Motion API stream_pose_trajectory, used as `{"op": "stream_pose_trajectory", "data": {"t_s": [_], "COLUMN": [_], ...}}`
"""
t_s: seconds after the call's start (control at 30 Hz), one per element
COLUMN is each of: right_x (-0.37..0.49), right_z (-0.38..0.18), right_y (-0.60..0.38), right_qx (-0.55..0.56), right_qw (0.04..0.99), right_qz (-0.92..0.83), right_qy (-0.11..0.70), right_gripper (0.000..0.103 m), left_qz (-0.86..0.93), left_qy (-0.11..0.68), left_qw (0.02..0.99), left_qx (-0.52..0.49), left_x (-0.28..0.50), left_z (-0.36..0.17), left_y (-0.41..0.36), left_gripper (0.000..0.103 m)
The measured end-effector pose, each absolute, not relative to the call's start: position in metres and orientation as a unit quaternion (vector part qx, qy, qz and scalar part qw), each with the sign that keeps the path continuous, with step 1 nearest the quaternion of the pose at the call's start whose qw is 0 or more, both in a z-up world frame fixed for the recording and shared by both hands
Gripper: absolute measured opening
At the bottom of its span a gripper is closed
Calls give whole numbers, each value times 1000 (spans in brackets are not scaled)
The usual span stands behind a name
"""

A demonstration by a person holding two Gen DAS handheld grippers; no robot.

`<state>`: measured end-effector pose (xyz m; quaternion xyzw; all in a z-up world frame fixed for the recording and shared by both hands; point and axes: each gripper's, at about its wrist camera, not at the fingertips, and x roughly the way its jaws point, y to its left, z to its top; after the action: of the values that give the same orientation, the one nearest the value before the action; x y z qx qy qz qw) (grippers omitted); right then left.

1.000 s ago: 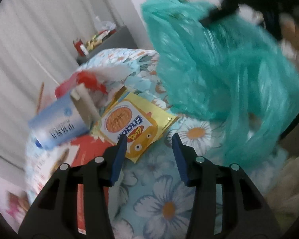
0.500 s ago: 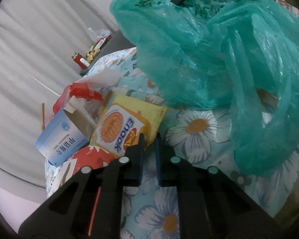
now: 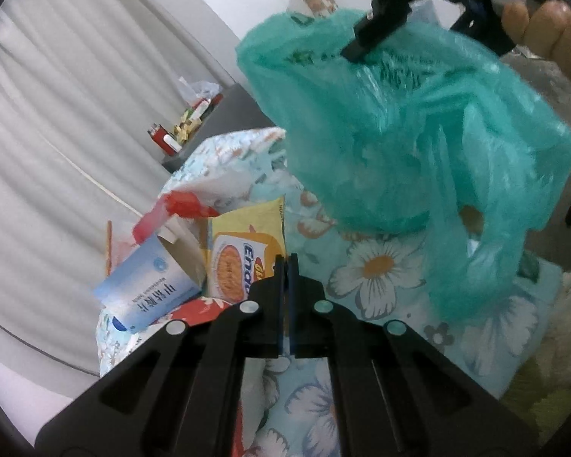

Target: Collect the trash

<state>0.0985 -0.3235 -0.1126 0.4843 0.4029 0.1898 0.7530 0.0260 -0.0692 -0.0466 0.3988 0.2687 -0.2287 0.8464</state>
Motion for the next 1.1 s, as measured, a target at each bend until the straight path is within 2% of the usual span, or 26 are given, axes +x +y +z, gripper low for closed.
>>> {"op": "stream_pose_trajectory", "data": {"t_s": [0.17,0.7,1.1], "right_x": [94,70,47], "right_z": [-104,-76,-50], "right_y": [-323,-335,-369], "right_qx": [481,483,493], "right_qw": [758,776,802], "right_qz": [199,210,186], "right_qy": [394,346,284], "right_gripper": [31,30,30], "left_qz": [-238,-297,-357], "left_qy": [255,245,217], "left_qw": [857,889,886], "left_qx": [379,247,202], "left_x": [15,15,38], "left_z": [-24,44,75], "left_y": [-67,-58,-92], "left_gripper": [0,0,0]}}
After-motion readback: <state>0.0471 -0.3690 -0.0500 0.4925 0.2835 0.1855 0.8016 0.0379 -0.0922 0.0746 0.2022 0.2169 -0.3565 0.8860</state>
